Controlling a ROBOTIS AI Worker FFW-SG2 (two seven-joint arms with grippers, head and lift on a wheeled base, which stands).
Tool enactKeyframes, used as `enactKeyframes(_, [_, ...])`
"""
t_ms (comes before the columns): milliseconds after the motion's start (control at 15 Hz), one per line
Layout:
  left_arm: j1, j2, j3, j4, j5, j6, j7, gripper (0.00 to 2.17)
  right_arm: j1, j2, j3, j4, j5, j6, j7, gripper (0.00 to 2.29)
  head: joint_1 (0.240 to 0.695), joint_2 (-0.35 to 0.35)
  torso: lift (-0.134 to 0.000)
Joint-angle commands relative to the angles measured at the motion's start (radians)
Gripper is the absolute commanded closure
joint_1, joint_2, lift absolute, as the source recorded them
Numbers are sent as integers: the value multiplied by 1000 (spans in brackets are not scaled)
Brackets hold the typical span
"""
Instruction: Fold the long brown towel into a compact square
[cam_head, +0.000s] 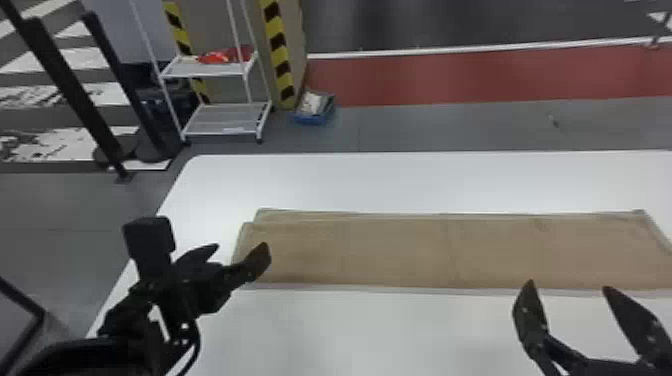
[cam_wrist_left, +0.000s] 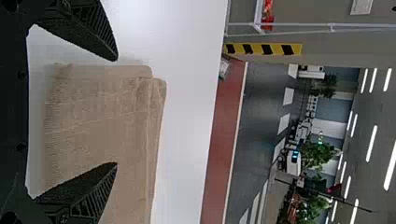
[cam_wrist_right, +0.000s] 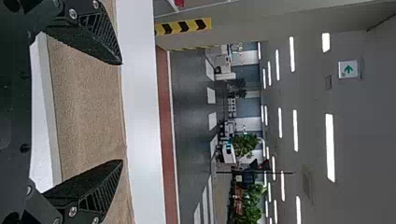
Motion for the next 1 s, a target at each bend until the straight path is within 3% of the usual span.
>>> enactKeyframes(0, [-141, -3, -7, 123, -37, 51, -6, 80, -6, 3, -15, 3, 0, 10, 0, 147, 695, 129, -122])
enactKeyframes(267, [-275, -3, 4, 349, -40, 57, -20, 80, -6, 3, -33, 1, 0, 13, 0, 147, 695, 104, -122])
enactKeyframes(533, [-279, 9, 19, 375, -39, 57, -32, 134, -17, 3, -39, 1, 0, 22, 0, 147, 695, 96, -122])
enactKeyframes(667, [-276, 9, 21, 373, -60, 63, -86, 505, -29, 3, -38, 3, 0, 34, 0, 147, 695, 97, -122])
enactKeyframes(800, [-273, 9, 27, 375, -60, 66, -127, 1123, -32, 3, -38, 4, 0, 40, 0, 147, 695, 93, -122])
enactKeyframes(933, [-279, 15, 27, 376, -80, 97, -155, 1352, -38, 0, -38, 11, -11, 40, 0, 147, 695, 86, -122])
